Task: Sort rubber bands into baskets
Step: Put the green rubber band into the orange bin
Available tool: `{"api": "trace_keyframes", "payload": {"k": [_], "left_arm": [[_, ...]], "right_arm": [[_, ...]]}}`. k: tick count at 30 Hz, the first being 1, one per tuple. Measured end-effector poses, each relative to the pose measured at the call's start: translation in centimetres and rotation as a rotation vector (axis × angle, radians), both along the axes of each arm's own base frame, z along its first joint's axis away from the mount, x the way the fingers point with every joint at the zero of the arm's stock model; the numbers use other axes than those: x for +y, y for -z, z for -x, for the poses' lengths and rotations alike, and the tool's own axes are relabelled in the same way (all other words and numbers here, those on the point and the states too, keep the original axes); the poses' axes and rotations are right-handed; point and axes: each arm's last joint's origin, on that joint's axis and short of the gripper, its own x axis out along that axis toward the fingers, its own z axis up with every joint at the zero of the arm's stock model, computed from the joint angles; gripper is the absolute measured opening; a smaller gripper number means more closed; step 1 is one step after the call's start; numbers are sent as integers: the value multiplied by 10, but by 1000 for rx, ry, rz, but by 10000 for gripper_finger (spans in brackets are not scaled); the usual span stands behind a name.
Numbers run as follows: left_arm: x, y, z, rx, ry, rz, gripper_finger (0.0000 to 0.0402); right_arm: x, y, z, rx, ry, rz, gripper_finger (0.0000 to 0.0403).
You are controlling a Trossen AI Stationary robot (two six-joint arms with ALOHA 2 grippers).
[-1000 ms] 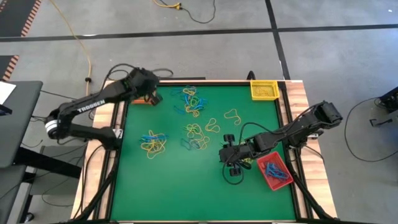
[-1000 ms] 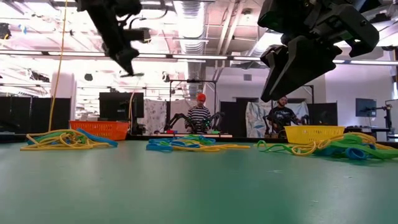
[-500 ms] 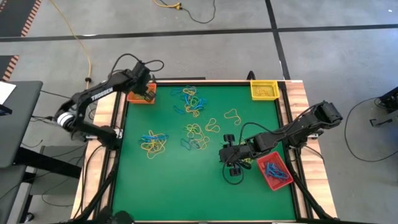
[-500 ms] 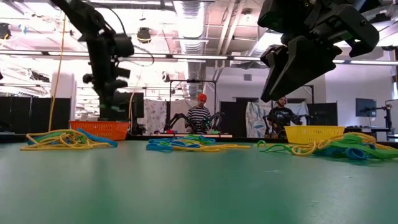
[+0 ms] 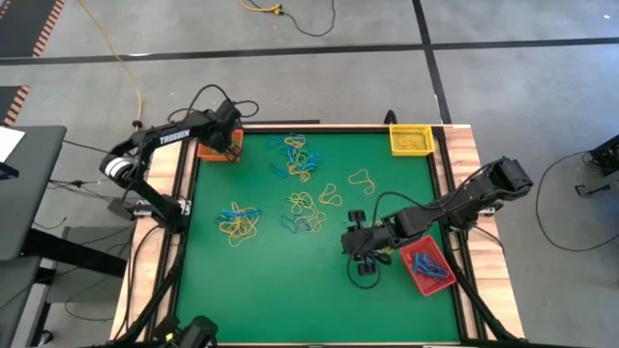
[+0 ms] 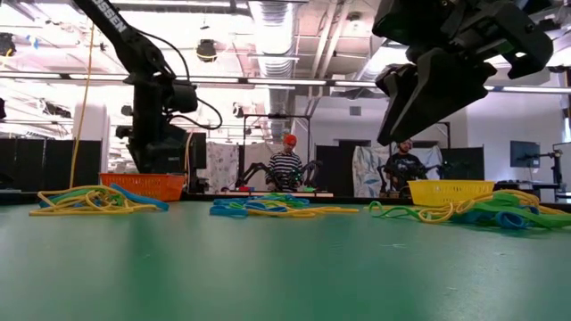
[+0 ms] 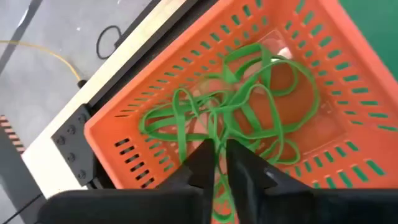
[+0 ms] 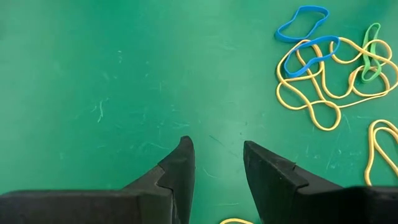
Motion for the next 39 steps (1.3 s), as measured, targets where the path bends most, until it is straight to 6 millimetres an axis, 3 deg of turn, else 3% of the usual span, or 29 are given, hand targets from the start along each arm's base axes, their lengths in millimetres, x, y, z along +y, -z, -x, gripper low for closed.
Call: {"api": "trace_keyframes", "payload": {"k": [9,16,28,33,39], "left_arm": [[-4,-15,2,-44,9,-46,130],[-20,-44,3,-178,67,-101,143],[-84,-105,-6,-512,307,-191,144],[-114,-116,-16,-588,429,-187,144],[-147,-116,-37,-626,559,-127,144]], "right_arm": [[1,0,0,-2,-1,-1,166],[1,-2,-2,-30,-10,-3,166],[-19,-7,-14,-99,31,10,166],[-35,-8,-20,-149,67,19,166],[-58,0,-24,-290,122,16,166]]}}
